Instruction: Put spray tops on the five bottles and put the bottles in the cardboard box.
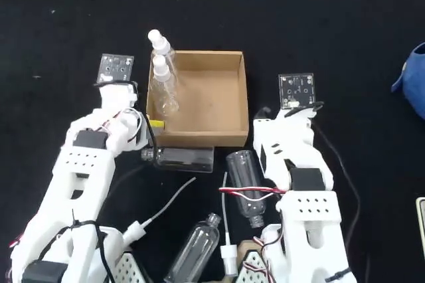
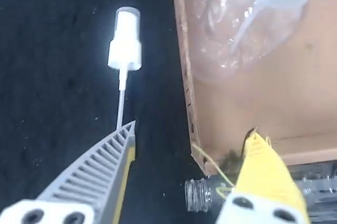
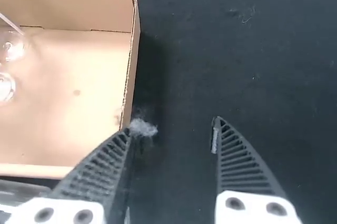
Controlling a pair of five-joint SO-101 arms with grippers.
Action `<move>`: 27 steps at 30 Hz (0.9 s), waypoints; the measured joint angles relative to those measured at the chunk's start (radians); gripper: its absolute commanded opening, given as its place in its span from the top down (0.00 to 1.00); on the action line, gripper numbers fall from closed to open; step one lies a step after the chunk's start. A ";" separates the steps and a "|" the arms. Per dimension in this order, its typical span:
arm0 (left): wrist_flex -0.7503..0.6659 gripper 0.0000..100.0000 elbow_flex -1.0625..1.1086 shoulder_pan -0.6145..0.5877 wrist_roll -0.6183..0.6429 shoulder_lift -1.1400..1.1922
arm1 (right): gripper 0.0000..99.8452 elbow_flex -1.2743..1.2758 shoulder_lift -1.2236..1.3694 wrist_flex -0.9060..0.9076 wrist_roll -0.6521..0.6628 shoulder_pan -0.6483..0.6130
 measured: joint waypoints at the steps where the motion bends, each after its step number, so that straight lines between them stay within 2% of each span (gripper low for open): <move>1: -0.012 0.80 0.006 0.000 0.000 0.000 | 0.81 0.000 0.000 0.000 -0.020 -0.002; 5: -0.028 0.81 0.028 -0.003 0.000 0.002 | 0.81 -0.057 0.005 0.038 -0.094 -0.020; 11: -0.035 0.97 0.029 -0.003 0.012 0.002 | 0.81 -0.193 0.175 0.080 -0.109 -0.081; 15: -0.035 0.95 0.029 0.002 0.015 0.002 | 0.81 -0.241 0.308 0.080 -0.109 -0.087; 20: -0.035 0.95 0.031 0.037 0.021 0.002 | 0.81 -0.242 0.402 -0.008 -0.117 -0.091; 27: -0.035 0.95 0.032 0.061 0.130 0.002 | 0.80 -0.279 0.525 -0.052 -0.183 -0.091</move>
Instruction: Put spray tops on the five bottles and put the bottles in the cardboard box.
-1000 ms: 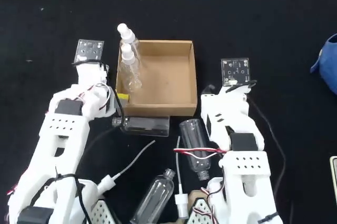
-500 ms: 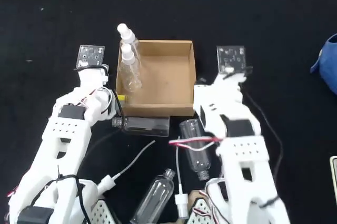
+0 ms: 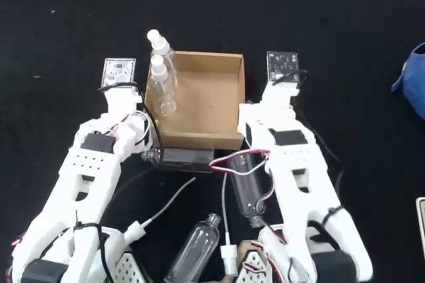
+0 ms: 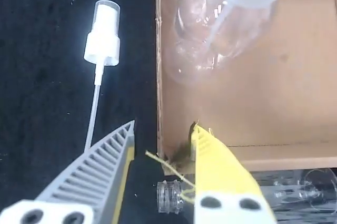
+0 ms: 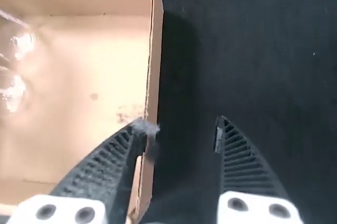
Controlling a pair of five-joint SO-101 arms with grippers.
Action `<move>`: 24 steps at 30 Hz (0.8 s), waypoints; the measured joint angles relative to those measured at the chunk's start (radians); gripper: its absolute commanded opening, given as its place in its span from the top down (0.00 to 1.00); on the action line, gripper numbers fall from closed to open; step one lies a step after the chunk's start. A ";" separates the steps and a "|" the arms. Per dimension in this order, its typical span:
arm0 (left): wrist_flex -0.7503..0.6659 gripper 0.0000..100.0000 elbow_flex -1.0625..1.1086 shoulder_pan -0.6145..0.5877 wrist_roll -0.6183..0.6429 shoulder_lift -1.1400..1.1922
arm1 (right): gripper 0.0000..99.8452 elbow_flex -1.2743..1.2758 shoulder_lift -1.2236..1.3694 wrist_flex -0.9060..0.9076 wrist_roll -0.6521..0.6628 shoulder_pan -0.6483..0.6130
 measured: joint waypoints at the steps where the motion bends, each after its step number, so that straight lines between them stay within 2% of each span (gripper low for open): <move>1: 0.000 0.95 0.000 0.002 0.005 0.000 | 0.80 -0.018 0.014 0.009 -0.002 0.000; 8: -0.002 0.97 0.020 0.003 0.008 0.003 | 0.80 -0.097 0.032 0.103 -0.005 -0.031; 24: -0.002 0.97 0.021 0.008 0.015 0.003 | 0.79 -0.098 0.032 0.107 -0.052 -0.055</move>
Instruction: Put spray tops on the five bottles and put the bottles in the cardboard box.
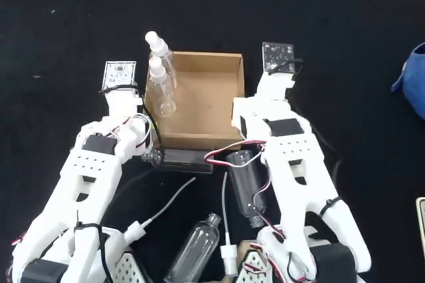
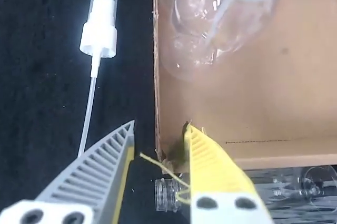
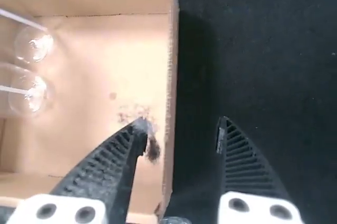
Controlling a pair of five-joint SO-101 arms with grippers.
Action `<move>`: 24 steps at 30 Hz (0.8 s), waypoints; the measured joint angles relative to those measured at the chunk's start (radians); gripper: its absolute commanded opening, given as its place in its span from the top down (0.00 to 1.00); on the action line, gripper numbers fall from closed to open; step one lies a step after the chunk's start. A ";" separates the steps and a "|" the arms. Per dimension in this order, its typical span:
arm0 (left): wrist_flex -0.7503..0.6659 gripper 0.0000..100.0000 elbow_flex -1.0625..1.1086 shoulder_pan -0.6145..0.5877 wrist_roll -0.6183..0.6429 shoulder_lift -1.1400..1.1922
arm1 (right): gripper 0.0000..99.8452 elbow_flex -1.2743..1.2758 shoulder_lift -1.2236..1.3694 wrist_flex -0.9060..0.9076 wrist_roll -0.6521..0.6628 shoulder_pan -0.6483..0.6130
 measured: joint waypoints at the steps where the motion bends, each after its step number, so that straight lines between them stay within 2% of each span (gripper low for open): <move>1: 0.000 0.97 0.000 0.000 0.000 0.000 | 0.78 0.000 0.000 0.000 0.000 -0.011; 4: 0.000 0.97 0.000 0.000 0.000 0.000 | 0.75 0.000 0.000 0.006 0.000 -0.040; 12: -0.032 0.97 0.032 0.000 0.000 0.000 | 0.75 0.025 0.000 0.009 -0.002 -0.043; 18: -0.049 0.97 0.051 0.000 0.002 -0.002 | 0.88 0.066 0.000 0.009 -0.002 -0.043; 24: -0.049 0.97 0.055 0.000 0.002 -0.003 | 0.90 0.066 0.000 0.009 -0.002 -0.017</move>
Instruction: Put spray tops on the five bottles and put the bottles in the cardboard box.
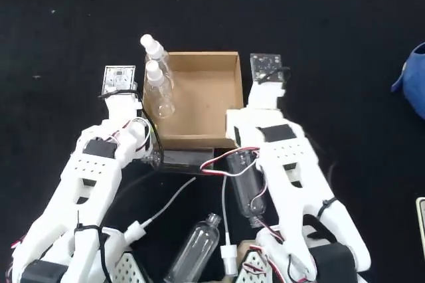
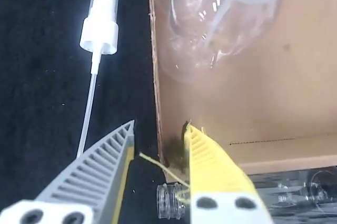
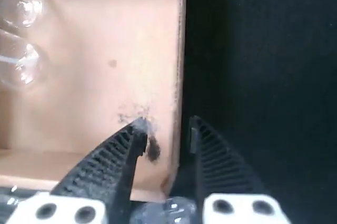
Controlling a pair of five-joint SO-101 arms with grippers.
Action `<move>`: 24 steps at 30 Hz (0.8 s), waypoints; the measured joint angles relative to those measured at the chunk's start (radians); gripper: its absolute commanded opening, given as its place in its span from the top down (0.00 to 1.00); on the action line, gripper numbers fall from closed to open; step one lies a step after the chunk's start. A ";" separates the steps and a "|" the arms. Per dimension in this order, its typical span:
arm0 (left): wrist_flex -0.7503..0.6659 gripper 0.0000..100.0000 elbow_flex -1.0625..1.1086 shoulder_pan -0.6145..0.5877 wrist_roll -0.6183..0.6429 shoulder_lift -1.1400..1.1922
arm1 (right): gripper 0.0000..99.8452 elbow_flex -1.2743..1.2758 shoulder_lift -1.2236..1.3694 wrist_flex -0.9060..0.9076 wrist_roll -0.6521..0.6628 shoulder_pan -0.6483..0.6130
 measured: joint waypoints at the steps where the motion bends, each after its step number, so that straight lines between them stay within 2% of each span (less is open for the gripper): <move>1: 0.000 0.97 0.000 0.000 0.000 0.000 | 0.92 0.000 0.000 0.000 0.000 0.017; 4: 0.000 0.97 0.000 0.000 0.000 0.000 | 0.99 0.000 0.000 0.000 0.008 0.049; 10: 0.008 0.97 0.002 0.002 0.000 0.000 | 0.98 0.000 0.000 0.000 0.100 0.061; 20: 0.011 0.97 0.002 0.002 0.000 0.000 | 0.98 0.015 0.000 0.000 0.110 0.061; 24: 0.063 0.97 -0.008 0.002 0.000 0.000 | 0.98 0.017 0.000 0.002 0.110 0.061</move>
